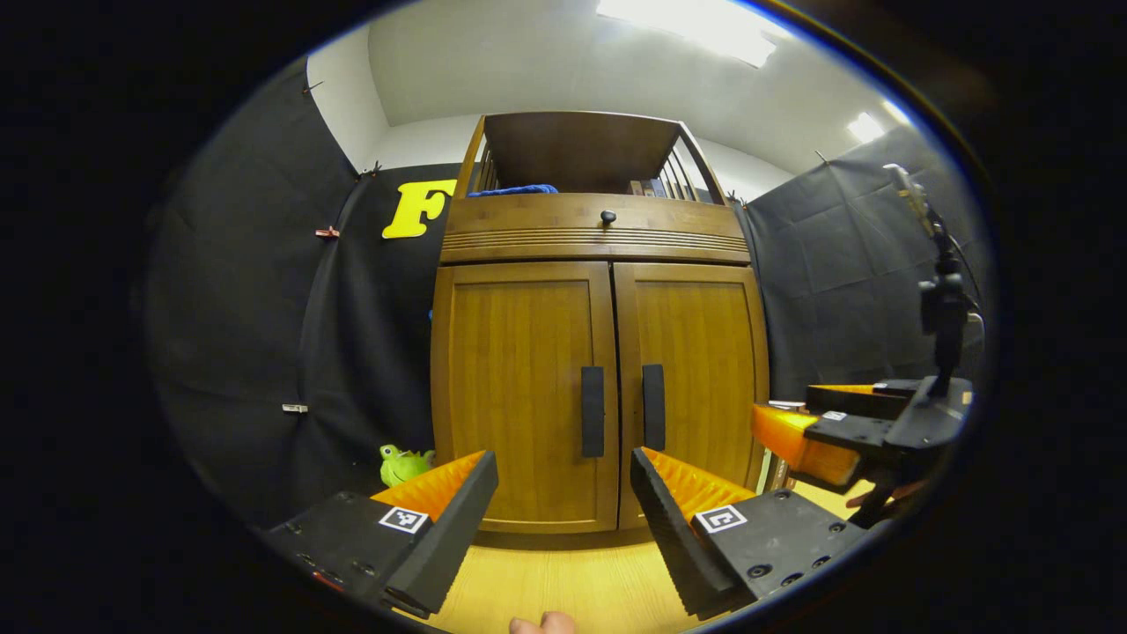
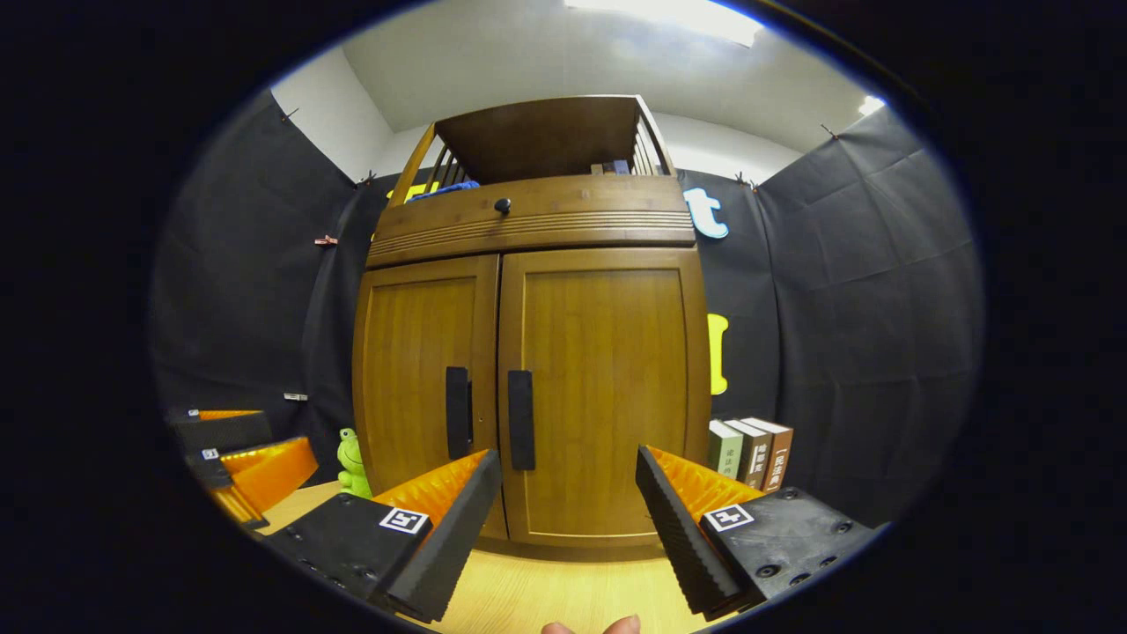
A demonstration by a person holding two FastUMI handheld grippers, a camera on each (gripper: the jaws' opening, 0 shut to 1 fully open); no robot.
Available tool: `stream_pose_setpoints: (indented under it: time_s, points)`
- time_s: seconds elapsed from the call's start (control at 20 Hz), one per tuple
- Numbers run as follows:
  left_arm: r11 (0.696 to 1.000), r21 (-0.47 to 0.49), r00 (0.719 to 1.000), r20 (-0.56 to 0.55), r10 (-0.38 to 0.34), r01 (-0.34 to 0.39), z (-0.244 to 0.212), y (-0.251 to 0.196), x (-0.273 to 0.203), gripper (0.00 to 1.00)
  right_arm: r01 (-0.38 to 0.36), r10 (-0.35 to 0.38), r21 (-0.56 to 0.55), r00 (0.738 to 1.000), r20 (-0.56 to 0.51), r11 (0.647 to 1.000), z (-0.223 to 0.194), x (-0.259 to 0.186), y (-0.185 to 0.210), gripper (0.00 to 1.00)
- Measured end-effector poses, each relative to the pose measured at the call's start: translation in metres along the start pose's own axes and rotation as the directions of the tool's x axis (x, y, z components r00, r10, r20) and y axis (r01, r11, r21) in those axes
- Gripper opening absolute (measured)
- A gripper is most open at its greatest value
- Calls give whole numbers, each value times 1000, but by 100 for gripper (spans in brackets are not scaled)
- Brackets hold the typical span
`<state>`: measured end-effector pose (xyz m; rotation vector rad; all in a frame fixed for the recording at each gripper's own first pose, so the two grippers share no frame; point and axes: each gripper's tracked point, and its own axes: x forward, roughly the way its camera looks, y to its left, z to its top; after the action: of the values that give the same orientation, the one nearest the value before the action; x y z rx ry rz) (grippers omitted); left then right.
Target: Open the right door of the double-door shoe cabinet with the right hand, and open the left door with the left hand.
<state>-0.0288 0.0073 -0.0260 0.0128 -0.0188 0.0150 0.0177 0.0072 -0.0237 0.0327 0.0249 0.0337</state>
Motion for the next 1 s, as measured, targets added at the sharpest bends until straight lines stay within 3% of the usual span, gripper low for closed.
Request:
stream_pose_setpoints:
  time_s: [0.2,0.3,0.4,1.0]
  points:
    - [1000,-12,1000,-21,16,-16,-33,13,-36,94,-38,38,-1,999,-16,999,-19,30,18,98]
    - [999,-26,998,-63,-21,19,-44,7,-39,94,-48,48,-4,999,-12,999,-24,50,28,99]
    - [1000,1,998,-64,1,-1,-47,13,-39,95,-46,46,4,999,-17,999,-30,73,36,99]
    - [995,-83,996,-76,44,-50,-54,49,-30,96,61,-62,-34,998,-22,998,-42,184,42,99]
